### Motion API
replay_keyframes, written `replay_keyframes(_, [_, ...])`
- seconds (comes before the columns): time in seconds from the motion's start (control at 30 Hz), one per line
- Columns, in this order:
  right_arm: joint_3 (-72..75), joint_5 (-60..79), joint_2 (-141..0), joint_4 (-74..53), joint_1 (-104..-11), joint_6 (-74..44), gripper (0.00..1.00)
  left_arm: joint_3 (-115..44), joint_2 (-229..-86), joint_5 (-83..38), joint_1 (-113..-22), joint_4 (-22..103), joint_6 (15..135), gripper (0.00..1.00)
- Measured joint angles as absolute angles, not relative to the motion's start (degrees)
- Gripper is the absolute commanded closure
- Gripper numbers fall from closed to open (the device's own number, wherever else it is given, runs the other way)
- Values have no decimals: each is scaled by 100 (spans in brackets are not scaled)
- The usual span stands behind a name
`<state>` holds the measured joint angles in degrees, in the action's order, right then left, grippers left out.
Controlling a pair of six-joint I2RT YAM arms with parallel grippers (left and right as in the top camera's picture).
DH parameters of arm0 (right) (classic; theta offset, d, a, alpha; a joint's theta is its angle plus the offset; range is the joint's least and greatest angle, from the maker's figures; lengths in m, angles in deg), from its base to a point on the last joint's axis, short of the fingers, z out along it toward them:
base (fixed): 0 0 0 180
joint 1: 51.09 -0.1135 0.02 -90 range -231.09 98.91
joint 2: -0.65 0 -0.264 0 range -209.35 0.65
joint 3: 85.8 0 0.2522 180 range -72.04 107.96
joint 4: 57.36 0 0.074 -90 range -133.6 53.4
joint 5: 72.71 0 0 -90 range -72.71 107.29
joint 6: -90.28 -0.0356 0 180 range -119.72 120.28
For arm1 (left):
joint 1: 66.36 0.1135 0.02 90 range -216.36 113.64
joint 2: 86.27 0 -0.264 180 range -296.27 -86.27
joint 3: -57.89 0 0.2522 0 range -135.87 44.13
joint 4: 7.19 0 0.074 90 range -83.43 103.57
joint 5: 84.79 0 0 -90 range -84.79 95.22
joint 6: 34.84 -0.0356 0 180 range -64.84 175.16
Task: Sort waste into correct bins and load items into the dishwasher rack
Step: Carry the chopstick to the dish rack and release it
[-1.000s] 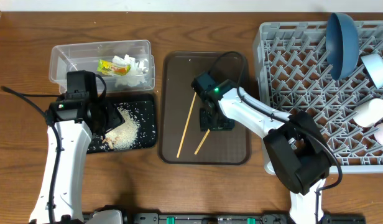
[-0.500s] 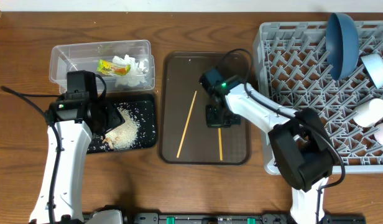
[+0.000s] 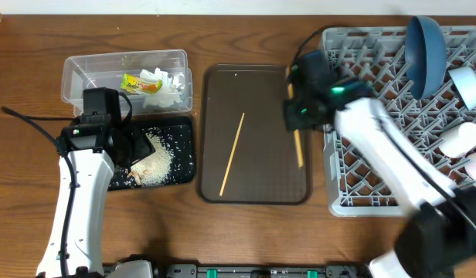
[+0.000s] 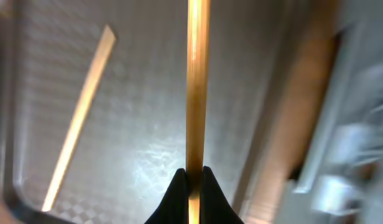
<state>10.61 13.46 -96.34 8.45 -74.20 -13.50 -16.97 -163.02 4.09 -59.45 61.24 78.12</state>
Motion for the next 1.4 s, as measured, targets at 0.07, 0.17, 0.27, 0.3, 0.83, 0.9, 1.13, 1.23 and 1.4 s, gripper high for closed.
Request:
replay_keyframes(0.07, [1118,1348,-9274,858,-7217,-1173,99,-1697,-16302,409,-5945,6122,7812,30])
replay_keyframes(0.17, [1166,1356,-8852,970,-6860,-974,98,-1697,-16302,409,-5945,6122,7812,30])
replay_keyframes(0.27, [1175,1367,-8773,1230,-6375,-810,98,-1697,-16302,409,-5945,6122,7812,30])
replay_keyframes(0.3, [1175,1385,-8804,1335,-6251,-759,98,-1697,-16302,409,-5945,6122,7812,30])
replay_keyframes(0.83, [1105,1409,-10154,1873,-5840,-552,95,-1697,-16302,409,-5945,6122,7812,30])
replay_keyframes(0.9, [1102,1411,-10358,1877,-5851,-552,94,-1697,-16302,409,-5945,6122,7812,30])
replay_keyframes(1.13, [1074,1415,-10769,1962,-5903,-530,83,-1697,-16302,409,-5945,6122,7812,30])
replay_keyframes(1.23, [1072,1477,-10773,1964,-5899,-530,80,-1697,-16302,409,-5945,6122,7812,30])
replay_keyframes(1.4, [1072,1544,-10753,1962,-5899,-528,78,-1697,-16302,409,-5945,6122,7812,30])
